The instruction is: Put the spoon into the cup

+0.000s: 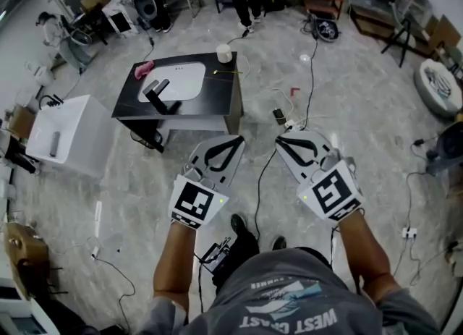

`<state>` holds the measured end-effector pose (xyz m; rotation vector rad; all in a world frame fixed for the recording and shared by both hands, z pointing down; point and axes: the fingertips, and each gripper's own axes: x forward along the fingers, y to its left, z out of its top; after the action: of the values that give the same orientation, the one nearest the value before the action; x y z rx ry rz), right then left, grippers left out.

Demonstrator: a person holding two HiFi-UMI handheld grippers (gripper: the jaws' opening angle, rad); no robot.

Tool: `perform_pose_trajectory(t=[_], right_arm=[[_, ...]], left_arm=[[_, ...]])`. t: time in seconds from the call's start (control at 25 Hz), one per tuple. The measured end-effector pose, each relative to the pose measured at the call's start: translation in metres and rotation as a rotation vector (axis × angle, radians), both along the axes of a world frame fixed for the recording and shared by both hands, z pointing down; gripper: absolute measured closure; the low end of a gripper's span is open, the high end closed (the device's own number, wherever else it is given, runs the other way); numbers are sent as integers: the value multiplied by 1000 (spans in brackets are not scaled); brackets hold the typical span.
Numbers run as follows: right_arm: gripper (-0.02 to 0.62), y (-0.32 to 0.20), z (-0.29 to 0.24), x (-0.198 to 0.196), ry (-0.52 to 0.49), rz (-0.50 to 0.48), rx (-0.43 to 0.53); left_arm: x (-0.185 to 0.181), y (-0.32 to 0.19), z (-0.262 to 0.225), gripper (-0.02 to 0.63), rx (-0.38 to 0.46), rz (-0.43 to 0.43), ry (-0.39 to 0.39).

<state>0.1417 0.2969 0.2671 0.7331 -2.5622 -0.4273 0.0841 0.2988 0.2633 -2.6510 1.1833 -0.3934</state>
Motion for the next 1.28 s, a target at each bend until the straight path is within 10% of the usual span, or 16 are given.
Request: perform_pose_trajectory(t=[1.28], right_arm=[[563,-164,19,-110,37,128,-34]], left_arm=[[-93,-167,24,603,-45,165,34]])
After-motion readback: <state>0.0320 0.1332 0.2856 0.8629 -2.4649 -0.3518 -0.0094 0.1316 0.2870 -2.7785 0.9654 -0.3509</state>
